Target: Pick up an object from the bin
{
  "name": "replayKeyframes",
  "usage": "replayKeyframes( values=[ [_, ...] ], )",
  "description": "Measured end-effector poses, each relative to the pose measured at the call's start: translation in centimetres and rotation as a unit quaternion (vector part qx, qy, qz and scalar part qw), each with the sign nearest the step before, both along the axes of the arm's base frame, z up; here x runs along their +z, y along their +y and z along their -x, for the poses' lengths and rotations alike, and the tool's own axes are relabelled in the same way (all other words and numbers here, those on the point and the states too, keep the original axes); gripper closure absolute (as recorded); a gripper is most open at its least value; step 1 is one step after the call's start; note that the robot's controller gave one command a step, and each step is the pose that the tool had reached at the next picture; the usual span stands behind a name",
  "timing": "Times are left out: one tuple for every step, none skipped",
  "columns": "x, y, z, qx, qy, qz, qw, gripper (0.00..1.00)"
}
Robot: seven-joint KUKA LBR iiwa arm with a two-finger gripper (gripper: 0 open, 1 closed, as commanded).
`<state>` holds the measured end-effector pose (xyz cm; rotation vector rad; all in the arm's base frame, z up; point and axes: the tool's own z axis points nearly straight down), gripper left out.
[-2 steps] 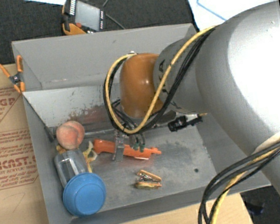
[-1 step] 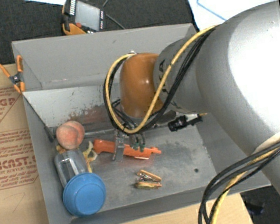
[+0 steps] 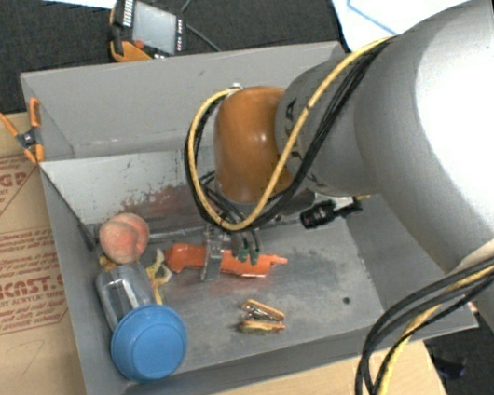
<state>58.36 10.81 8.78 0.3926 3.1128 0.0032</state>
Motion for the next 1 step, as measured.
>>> replayKeyframes(
  values=[
    [3.89,0.04,0.0,0.0,0.0002,0.0,1.0,1.0]
  ],
)
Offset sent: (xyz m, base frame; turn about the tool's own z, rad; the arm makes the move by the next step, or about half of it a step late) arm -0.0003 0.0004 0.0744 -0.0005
